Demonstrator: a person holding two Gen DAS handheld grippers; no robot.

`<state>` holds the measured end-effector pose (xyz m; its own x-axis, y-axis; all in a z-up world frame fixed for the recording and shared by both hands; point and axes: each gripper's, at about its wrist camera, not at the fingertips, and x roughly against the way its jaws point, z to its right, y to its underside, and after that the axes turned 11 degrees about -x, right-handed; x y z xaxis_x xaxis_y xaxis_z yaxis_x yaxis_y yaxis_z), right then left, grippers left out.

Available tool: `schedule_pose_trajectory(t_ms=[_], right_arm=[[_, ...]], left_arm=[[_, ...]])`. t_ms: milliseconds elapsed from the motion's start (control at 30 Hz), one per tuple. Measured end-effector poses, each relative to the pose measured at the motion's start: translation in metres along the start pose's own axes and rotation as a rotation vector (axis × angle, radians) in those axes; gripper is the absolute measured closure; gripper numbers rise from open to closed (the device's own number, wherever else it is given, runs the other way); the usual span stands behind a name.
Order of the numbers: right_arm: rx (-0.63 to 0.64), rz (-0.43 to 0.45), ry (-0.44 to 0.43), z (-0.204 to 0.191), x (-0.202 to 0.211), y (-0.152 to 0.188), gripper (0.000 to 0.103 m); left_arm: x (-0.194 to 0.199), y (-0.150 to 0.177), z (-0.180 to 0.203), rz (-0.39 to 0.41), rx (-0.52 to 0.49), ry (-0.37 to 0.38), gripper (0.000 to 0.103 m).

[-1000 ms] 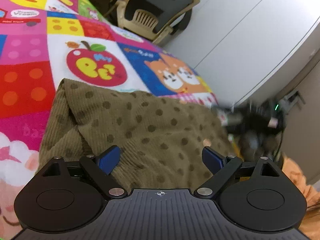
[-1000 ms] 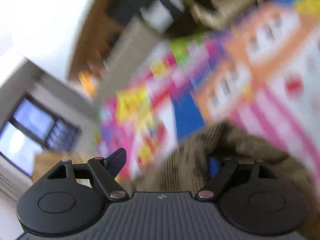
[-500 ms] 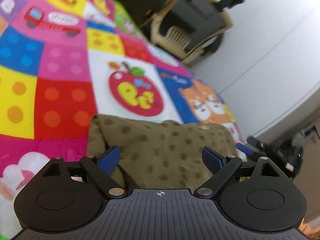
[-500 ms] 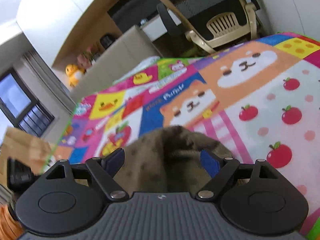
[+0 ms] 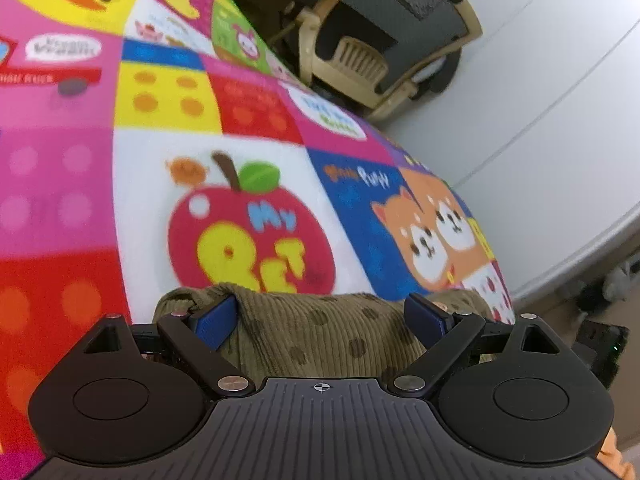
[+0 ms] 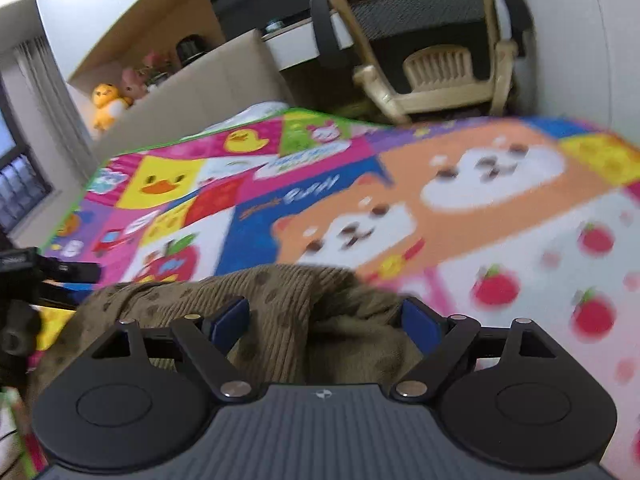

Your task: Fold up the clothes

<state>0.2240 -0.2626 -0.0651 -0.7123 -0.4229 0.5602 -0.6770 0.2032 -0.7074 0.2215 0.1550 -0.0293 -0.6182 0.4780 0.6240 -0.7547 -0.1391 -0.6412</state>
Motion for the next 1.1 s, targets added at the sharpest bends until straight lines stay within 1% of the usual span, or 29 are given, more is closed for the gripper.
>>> schedule_pose_trajectory(t_ms=[33,100,167,200,267,367,433,500,533,600,667,767,800,867,900,967,1000,1033,1067,1100], right_arm=[[0.015,0.021,0.016,-0.001,0.006,-0.002,0.019],[0.042,0.065,0.039,-0.003,0.021,-0.006,0.018],[0.066,0.087,0.019,-0.008,0.039,-0.004,0.016],[0.088,0.092,0.007,-0.014,0.047,0.000,0.014],[0.142,0.088,-0.015,-0.030,0.055,0.010,0.006],[0.242,0.032,-0.047,-0.057,0.056,0.034,0.002],[0.300,-0.015,-0.032,-0.068,0.051,0.050,0.000],[0.337,-0.072,0.022,-0.072,0.042,0.066,0.000],[0.353,-0.101,0.050,-0.073,0.038,0.074,0.000],[0.324,-0.143,0.063,-0.071,0.035,0.081,0.000],[0.287,-0.149,0.069,-0.070,0.036,0.082,0.000],[0.244,-0.157,0.090,-0.071,0.039,0.083,0.000],[0.235,-0.173,0.101,-0.072,0.040,0.081,0.000],[0.201,-0.211,0.093,-0.072,0.045,0.075,0.000],[0.182,-0.230,0.087,-0.072,0.047,0.071,0.000],[0.142,-0.178,0.017,-0.070,0.065,0.069,0.000],[0.135,-0.150,-0.013,-0.070,0.074,0.071,0.000],[0.143,-0.145,-0.024,-0.071,0.079,0.074,0.000],[0.157,-0.154,-0.016,-0.073,0.079,0.077,0.000],[0.182,-0.167,0.018,-0.075,0.075,0.082,0.000]], left_arm=[[0.000,-0.004,-0.001,0.012,0.001,-0.017,0.012],[0.012,-0.005,-0.002,0.041,0.002,-0.048,0.013],[0.030,-0.002,0.001,0.074,-0.019,-0.080,0.013],[0.042,0.002,0.009,0.095,-0.051,-0.083,0.013],[0.065,0.012,0.024,0.137,-0.117,-0.089,0.012],[0.080,0.035,0.058,0.187,-0.219,-0.029,0.010],[0.072,0.052,0.077,0.170,-0.262,0.014,0.009],[0.058,0.073,0.090,0.108,-0.297,0.019,0.009],[0.053,0.084,0.092,0.083,-0.309,-0.005,0.009],[0.043,0.104,0.095,0.033,-0.333,-0.053,0.009],[0.043,0.116,0.093,0.034,-0.324,-0.083,0.009],[0.049,0.123,0.095,0.068,-0.318,-0.131,0.009],[0.050,0.125,0.096,0.078,-0.314,-0.149,0.009],[0.051,0.128,0.094,0.088,-0.309,-0.211,0.009],[0.055,0.129,0.094,0.095,-0.301,-0.219,0.009],[0.067,0.131,0.097,0.119,-0.281,-0.210,0.008],[0.070,0.130,0.100,0.127,-0.292,-0.203,0.008],[0.074,0.131,0.105,0.134,-0.316,-0.204,0.007],[0.076,0.134,0.109,0.136,-0.348,-0.224,0.006],[0.075,0.136,0.113,0.130,-0.376,-0.248,0.006]])
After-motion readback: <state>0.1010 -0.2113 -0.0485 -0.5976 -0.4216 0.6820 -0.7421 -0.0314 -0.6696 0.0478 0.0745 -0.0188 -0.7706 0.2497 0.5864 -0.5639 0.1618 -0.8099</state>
